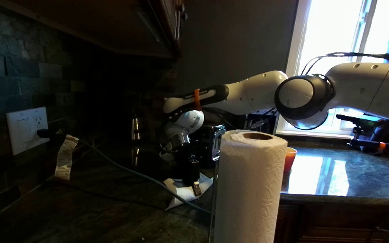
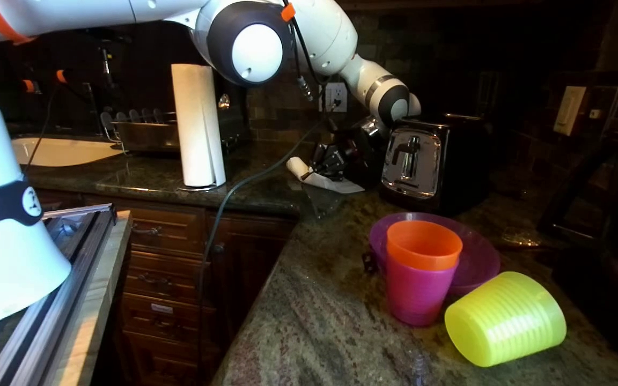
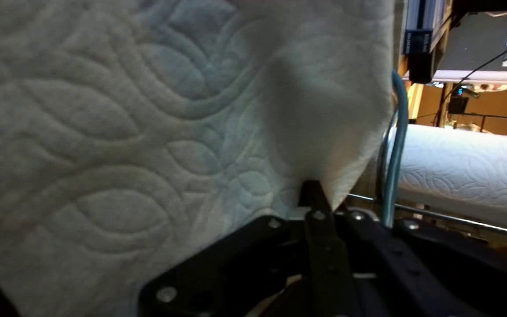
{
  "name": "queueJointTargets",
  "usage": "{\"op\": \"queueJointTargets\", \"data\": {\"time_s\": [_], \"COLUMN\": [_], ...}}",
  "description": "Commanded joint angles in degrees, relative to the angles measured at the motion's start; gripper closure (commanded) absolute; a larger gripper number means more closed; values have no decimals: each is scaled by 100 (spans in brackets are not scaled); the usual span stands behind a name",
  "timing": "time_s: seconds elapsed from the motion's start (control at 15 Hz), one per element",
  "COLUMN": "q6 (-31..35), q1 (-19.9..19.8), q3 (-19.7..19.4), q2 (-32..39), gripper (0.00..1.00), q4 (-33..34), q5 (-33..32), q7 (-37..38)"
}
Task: Pick up the napkin and wipe the counter
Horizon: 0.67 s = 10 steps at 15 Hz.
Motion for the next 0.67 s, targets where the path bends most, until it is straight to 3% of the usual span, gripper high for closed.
{"op": "queueJointTargets", "data": {"time_s": [0.0, 0.33, 0.6], "q6": [-403, -834, -492], "q1": [-146, -111, -29], "q3": [-120, -178, -164], "q2": [138, 160, -153], "gripper": [100, 100, 100], "q4": [-171, -181, -191], "q5": [5, -40, -92], "q7": [204, 346, 307]}}
